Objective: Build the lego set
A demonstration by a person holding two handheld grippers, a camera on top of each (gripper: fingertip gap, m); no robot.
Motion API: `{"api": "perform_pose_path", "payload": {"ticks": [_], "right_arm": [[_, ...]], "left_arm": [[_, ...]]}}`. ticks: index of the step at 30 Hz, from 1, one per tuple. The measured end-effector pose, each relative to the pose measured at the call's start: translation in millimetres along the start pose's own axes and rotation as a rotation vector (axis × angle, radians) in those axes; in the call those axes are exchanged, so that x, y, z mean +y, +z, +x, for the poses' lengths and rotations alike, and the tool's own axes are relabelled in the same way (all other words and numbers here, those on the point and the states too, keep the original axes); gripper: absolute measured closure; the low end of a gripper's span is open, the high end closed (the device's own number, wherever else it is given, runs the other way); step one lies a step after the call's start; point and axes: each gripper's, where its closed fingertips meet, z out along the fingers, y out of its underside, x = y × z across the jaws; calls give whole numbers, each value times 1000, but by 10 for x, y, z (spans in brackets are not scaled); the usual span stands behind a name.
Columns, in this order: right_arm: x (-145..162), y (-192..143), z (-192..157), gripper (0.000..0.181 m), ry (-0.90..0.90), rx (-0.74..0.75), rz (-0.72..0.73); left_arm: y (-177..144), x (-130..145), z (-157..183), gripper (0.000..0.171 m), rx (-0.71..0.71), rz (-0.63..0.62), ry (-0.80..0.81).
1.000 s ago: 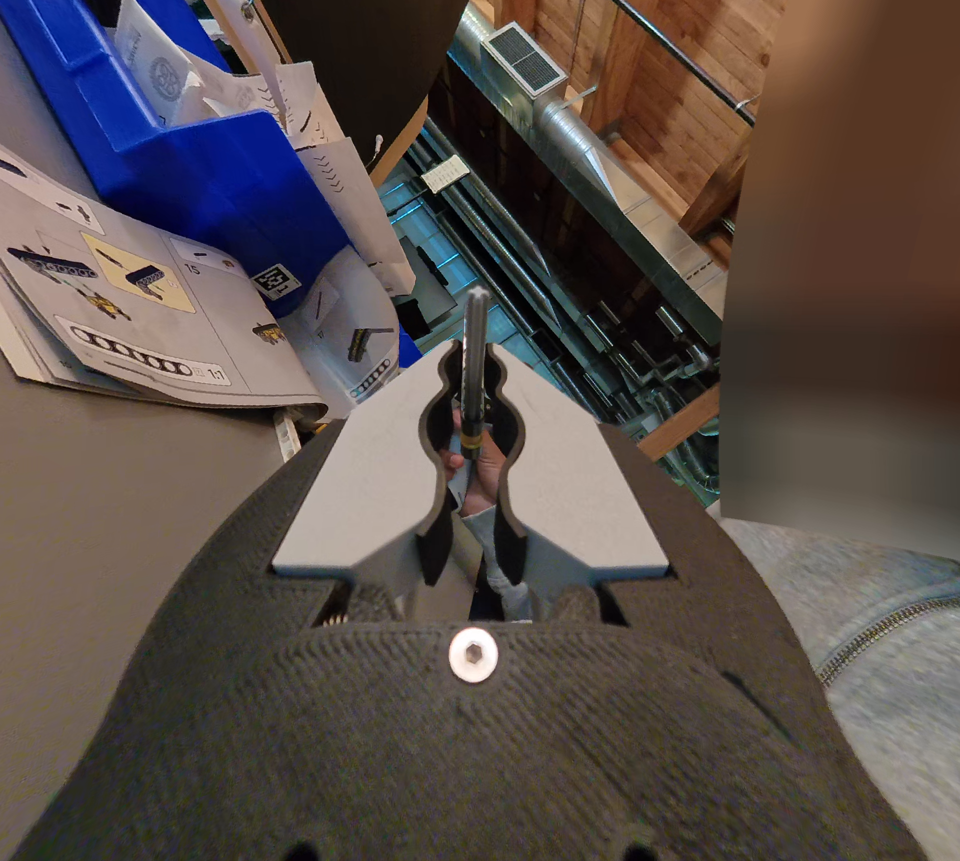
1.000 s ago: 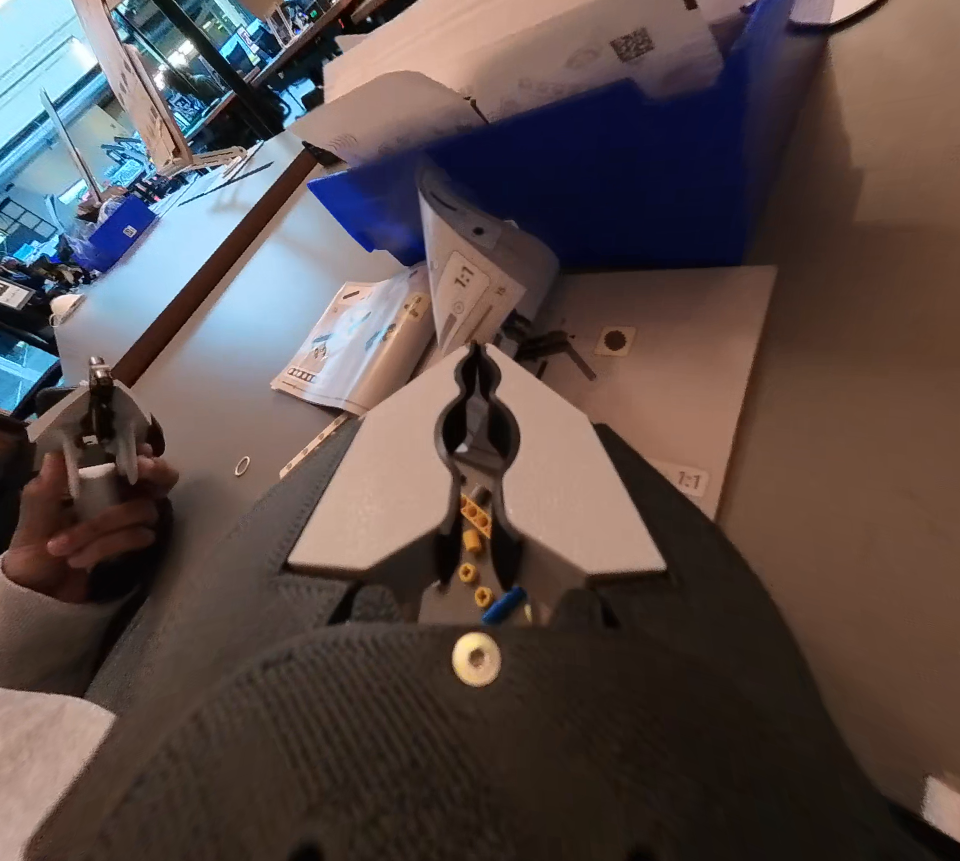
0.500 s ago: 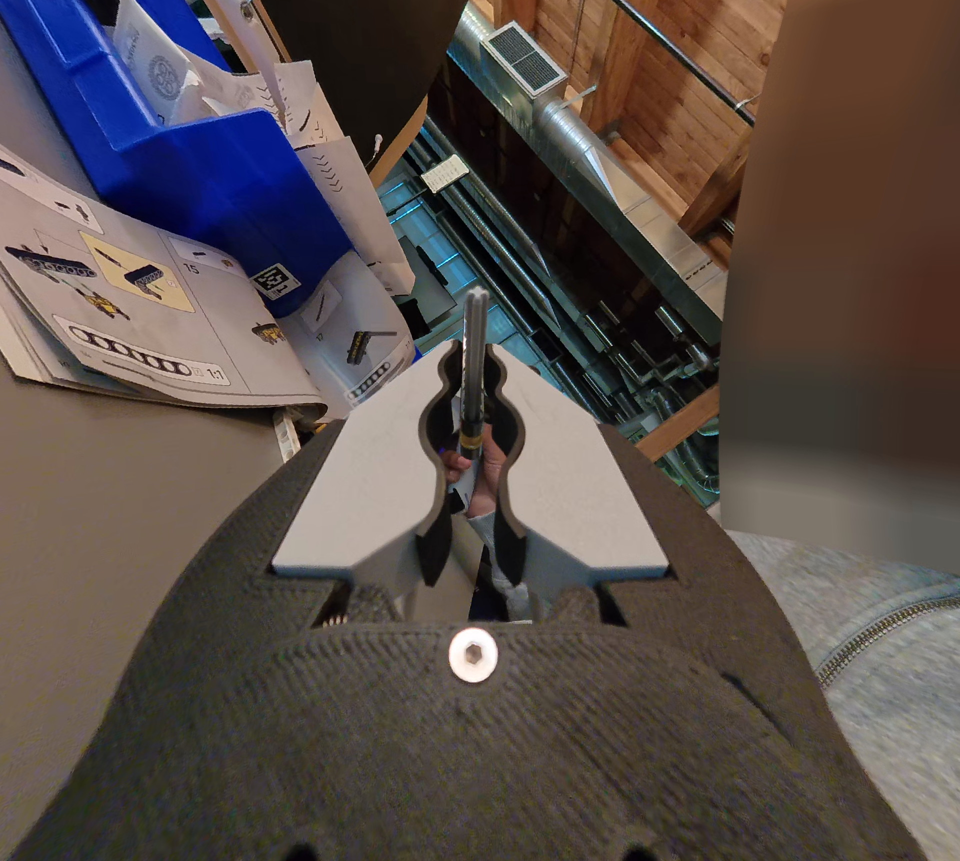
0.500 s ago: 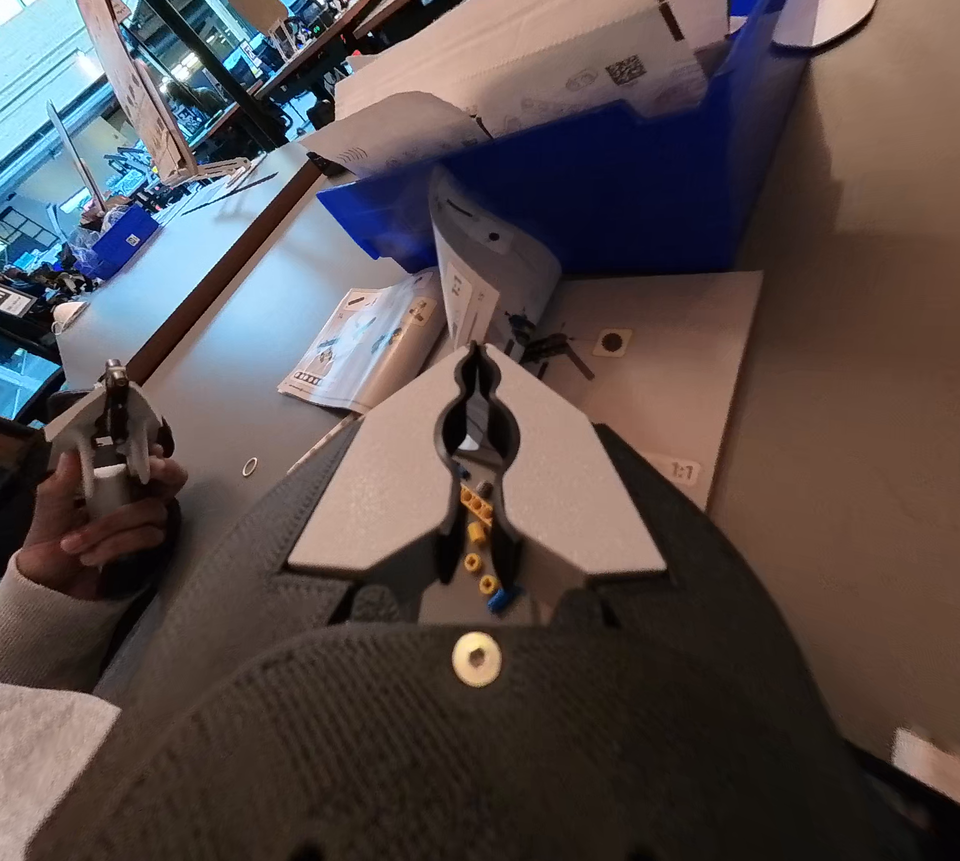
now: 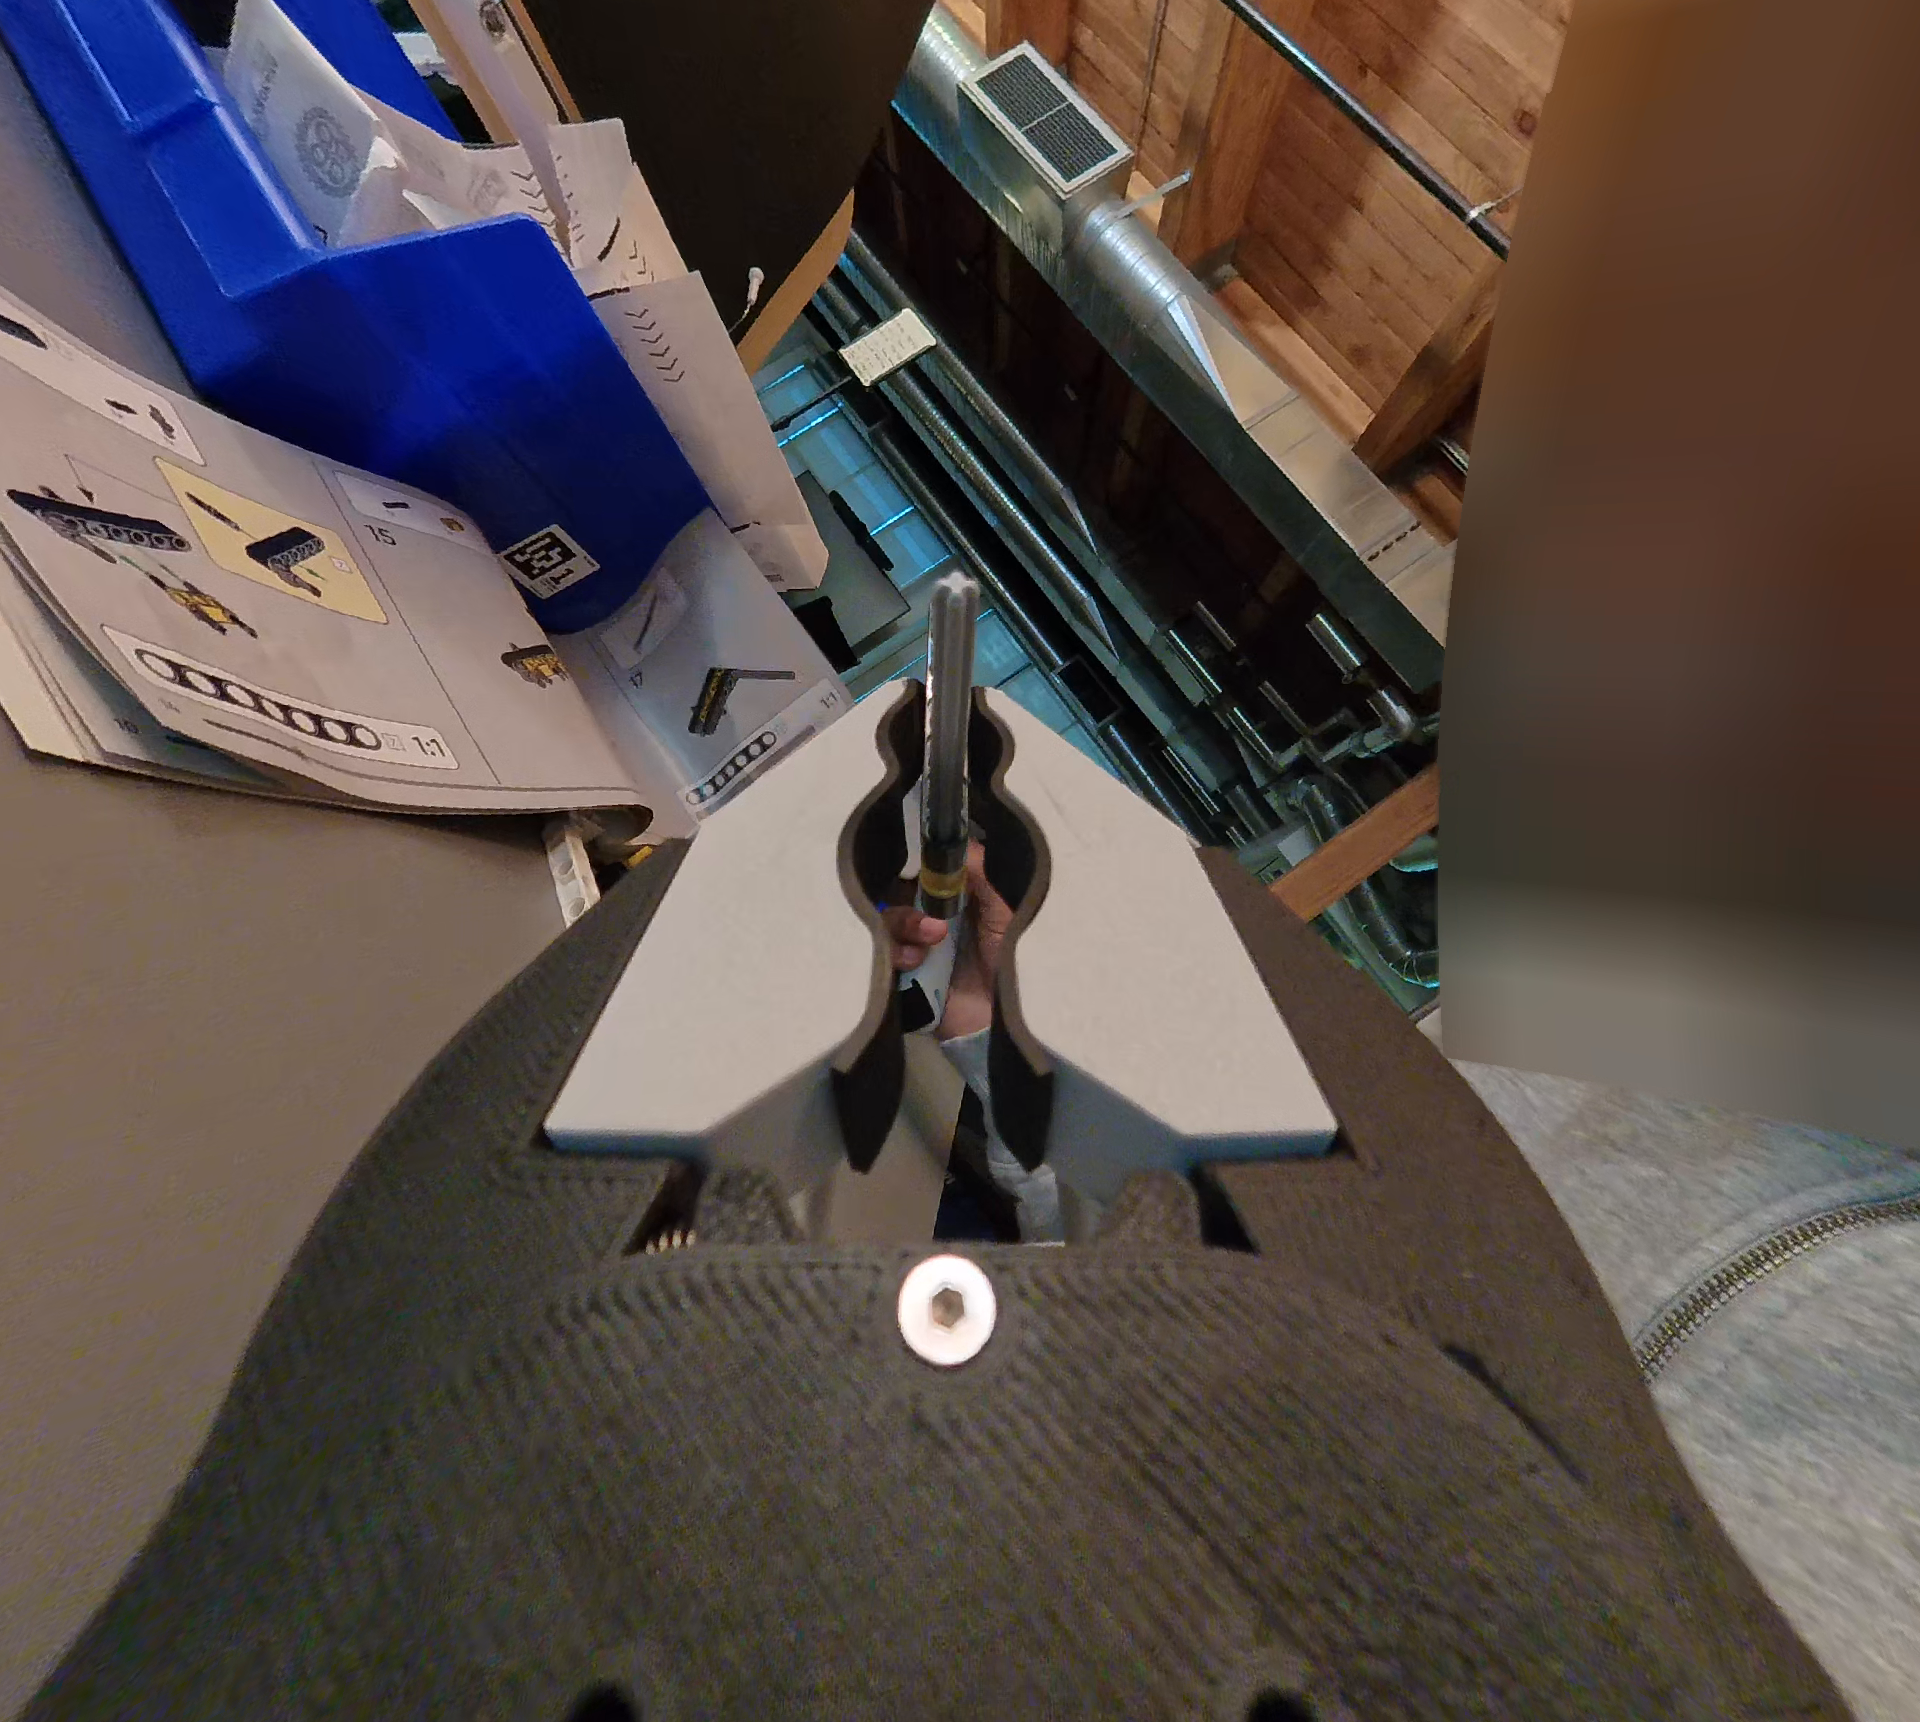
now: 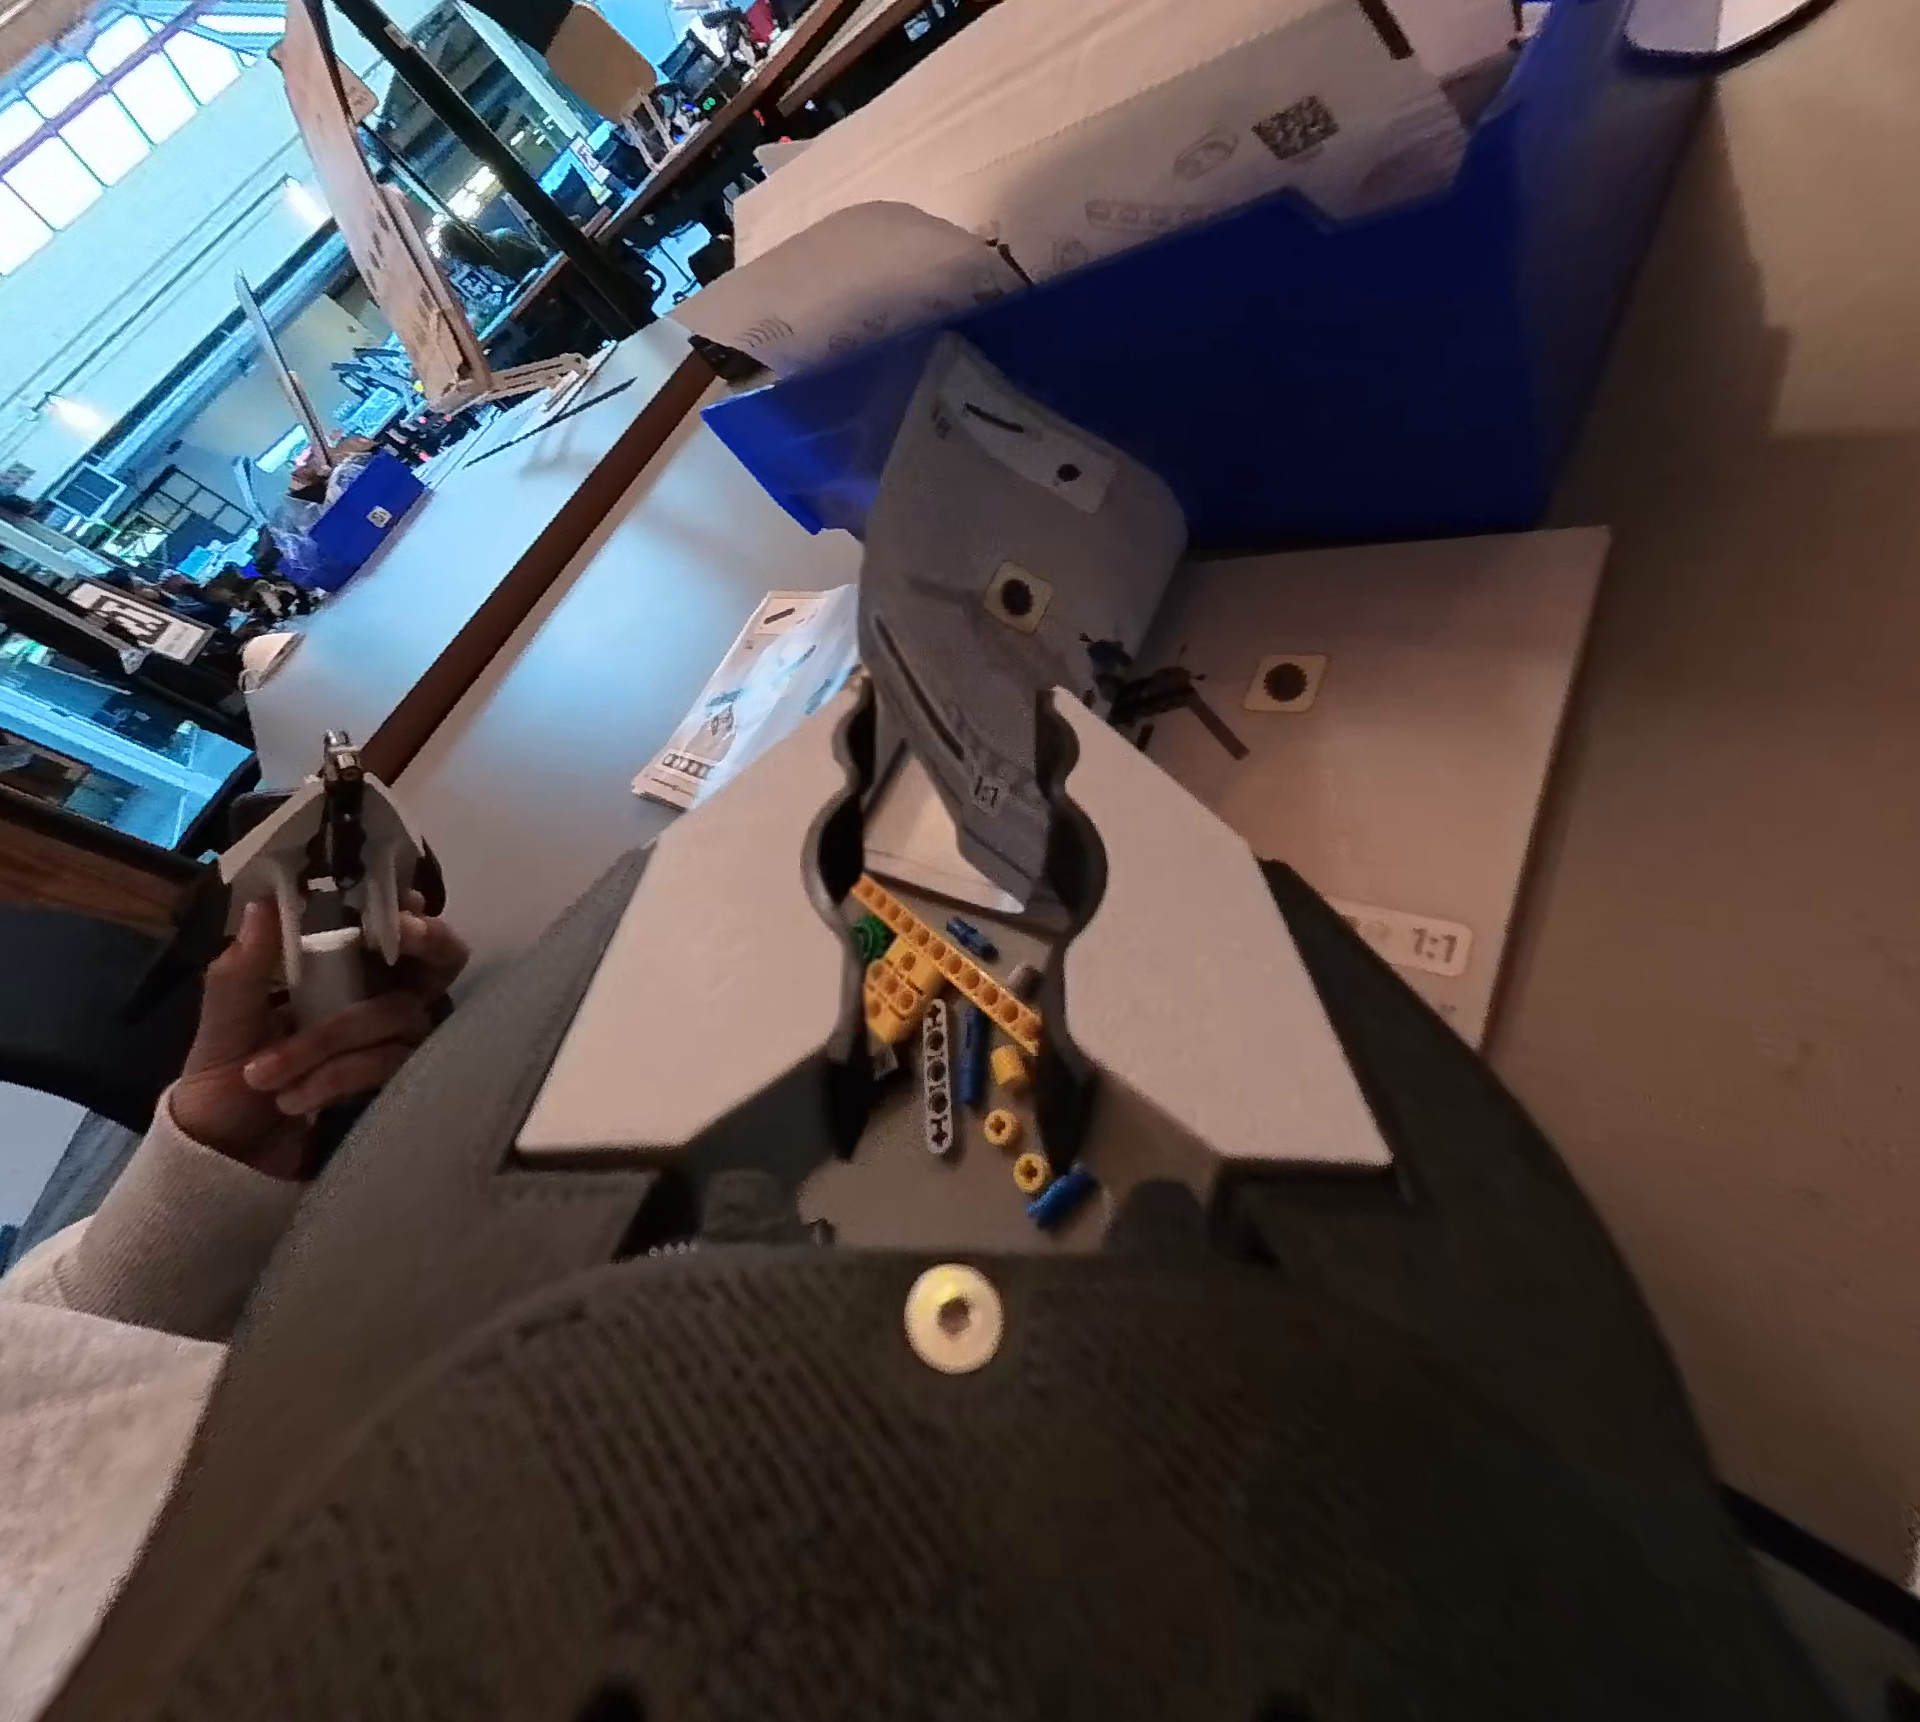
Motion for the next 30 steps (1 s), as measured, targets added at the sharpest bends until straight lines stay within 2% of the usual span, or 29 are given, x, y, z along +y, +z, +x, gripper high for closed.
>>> {"api": "perform_pose_path", "payload": {"ticks": [4, 6, 8, 11, 14, 18, 19, 21, 23, 26, 28, 30], "right_arm": [[66, 75, 19, 159, -22, 22, -40], [73, 114, -48, 181, -35, -3, -46], [67, 154, -129, 181, -49, -23, -53], [36, 275, -377, 181, -37, -101, -56], [73, 568, -829, 181, 2, -255, -67], [469, 1113, -1474, 181, -60, -425, -206], [615, 1214, -1578, 181, -79, -443, -262], [816, 1299, -1665, 169, -120, -445, -339], [810, 1257, -1606, 163, -155, -414, -337], [549, 1083, -1314, 166, -189, -305, -265], [415, 968, -984, 171, -244, -177, -243], [422, 899, -590, 175, -310, -22, -282]], "left_arm": [[2, 5, 0, 166, 1, -2, -1], [1, 4, 0, 166, 1, -1, -2], [1, 3, -1, 166, 1, -1, -2], [1, 3, 0, 166, 2, -1, -1], [2, 0, 10, 166, 9, 0, 1], [-9, -15, 22, 166, 15, 8, 0], [-16, -25, 23, 166, 15, 12, 1], [-34, -54, 23, 166, 13, 26, 1], [-44, -70, 21, 166, 18, 32, -6], [-47, -78, 23, 166, 30, 38, -24], [-47, -80, 28, 166, 38, 43, -38], [-47, -81, 28, 166, 44, 47, -50]]}}
